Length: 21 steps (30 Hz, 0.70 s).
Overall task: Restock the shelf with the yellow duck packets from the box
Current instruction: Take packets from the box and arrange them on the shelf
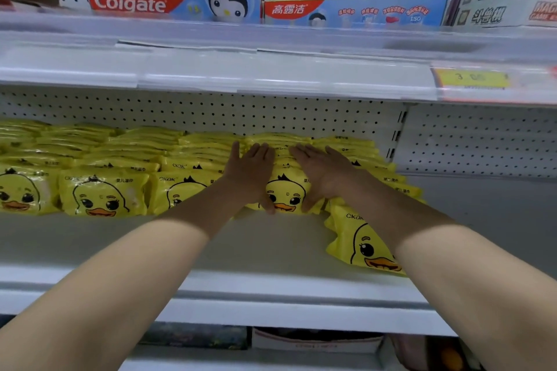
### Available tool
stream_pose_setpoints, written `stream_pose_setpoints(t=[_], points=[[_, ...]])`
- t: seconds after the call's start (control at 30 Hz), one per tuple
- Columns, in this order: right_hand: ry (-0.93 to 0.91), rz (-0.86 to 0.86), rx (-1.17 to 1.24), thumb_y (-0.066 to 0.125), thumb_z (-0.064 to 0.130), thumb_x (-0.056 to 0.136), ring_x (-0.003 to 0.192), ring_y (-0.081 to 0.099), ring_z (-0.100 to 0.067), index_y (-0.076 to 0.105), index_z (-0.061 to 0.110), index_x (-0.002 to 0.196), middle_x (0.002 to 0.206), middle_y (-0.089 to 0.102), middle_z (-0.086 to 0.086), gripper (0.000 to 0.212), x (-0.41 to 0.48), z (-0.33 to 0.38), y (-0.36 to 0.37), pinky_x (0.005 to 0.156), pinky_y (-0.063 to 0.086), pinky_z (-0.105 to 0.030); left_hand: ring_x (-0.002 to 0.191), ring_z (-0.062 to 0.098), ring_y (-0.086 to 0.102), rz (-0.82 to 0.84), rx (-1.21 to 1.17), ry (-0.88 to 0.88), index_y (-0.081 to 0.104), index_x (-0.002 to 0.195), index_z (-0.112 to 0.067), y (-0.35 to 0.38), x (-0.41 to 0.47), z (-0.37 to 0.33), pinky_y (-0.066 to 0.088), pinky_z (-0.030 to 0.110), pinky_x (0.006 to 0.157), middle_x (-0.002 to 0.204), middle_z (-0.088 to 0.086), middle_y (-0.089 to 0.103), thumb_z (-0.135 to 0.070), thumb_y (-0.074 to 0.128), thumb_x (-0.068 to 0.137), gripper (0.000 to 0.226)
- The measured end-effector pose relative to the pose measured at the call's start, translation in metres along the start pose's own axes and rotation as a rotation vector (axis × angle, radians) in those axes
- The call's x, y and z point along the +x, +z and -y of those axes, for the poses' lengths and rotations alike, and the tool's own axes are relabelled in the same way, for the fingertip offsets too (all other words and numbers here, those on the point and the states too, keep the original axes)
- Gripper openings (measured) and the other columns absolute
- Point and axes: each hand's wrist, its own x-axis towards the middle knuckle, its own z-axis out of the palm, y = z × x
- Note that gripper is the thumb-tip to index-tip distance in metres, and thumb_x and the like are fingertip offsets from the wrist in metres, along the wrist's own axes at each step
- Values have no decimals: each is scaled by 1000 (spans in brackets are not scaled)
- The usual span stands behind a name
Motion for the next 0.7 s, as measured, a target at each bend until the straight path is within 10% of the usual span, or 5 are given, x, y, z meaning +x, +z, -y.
stream_pose_setpoints(t=[0.7], points=[[-8, -85, -59, 83, 69, 53, 152, 15, -21, 4, 13, 158, 166, 11, -6, 143, 11, 4, 3, 122, 18, -44, 151, 21, 3, -26, -79, 0, -5, 155, -17, 5, 11, 7, 2, 60, 117, 164, 4, -2, -75, 77, 46, 149]])
